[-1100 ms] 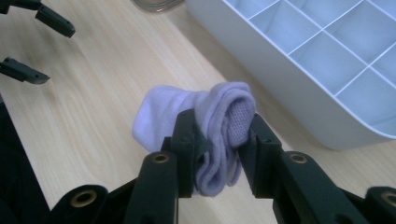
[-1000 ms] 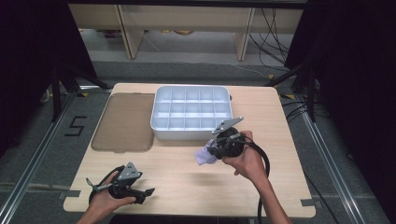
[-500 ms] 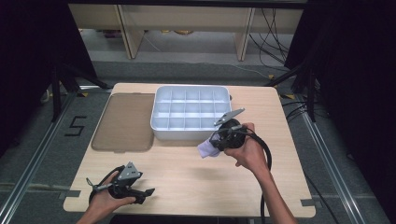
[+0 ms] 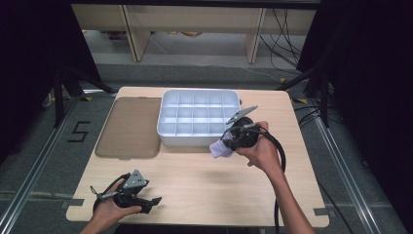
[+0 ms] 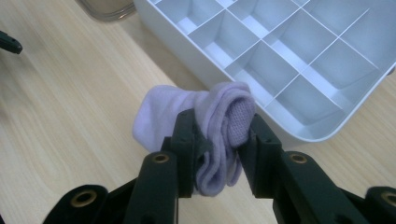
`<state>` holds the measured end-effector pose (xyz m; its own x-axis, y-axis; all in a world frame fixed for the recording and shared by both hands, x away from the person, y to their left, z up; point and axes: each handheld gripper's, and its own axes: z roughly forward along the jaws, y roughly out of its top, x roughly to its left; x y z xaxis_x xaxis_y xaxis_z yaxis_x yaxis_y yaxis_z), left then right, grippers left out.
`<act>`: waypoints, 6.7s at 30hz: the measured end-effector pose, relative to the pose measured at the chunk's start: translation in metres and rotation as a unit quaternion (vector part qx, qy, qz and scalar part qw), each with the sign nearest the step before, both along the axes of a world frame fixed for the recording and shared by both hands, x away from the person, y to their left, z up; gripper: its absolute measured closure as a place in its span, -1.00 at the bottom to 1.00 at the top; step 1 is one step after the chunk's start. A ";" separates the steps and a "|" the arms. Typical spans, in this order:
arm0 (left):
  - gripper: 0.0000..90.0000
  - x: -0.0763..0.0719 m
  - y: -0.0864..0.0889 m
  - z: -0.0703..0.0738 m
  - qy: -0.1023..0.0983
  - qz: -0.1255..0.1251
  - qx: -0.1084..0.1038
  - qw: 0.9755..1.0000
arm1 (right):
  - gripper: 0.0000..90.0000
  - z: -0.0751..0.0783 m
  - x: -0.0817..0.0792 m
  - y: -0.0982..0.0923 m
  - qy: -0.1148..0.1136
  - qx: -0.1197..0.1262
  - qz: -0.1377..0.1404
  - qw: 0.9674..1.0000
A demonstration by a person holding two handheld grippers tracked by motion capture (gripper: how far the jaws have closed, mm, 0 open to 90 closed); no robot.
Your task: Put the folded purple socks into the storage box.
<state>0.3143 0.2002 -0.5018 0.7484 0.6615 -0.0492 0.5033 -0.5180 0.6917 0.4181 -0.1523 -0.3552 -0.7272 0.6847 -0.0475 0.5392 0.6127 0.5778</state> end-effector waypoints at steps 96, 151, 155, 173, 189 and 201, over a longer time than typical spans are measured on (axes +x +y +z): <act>-0.52 -0.001 -0.002 -0.001 -0.001 -0.002 0.005 1.000 | 0.54 -0.015 0.120 -0.007 0.027 -0.093 -0.116 0.989; -0.52 -0.001 -0.003 -0.003 0.007 -0.009 0.003 1.000 | 0.47 -0.061 0.128 0.015 0.034 -0.175 -0.098 0.979; -0.52 -0.001 -0.003 -0.003 0.006 -0.009 0.002 1.000 | 0.32 -0.059 0.128 0.013 0.025 -0.152 -0.110 0.982; -0.51 -0.001 -0.003 -0.003 -0.002 -0.015 0.009 1.000 | 0.87 -0.054 0.128 0.000 0.044 -0.106 -0.106 0.988; -0.51 -0.003 -0.005 -0.004 0.005 -0.013 0.007 1.000 | 0.91 -0.079 0.134 0.006 0.062 -0.112 -0.088 0.988; -0.50 -0.003 -0.005 -0.004 0.001 -0.023 0.014 1.000 | 0.91 -0.093 0.135 0.012 0.092 -0.103 -0.079 0.987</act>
<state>0.3115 0.1950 -0.5054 0.7785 0.6267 -0.0334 0.4796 -0.5597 0.6758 0.5531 -0.1406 -0.4484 -0.6210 0.7802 -0.0760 0.7216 0.6068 0.3332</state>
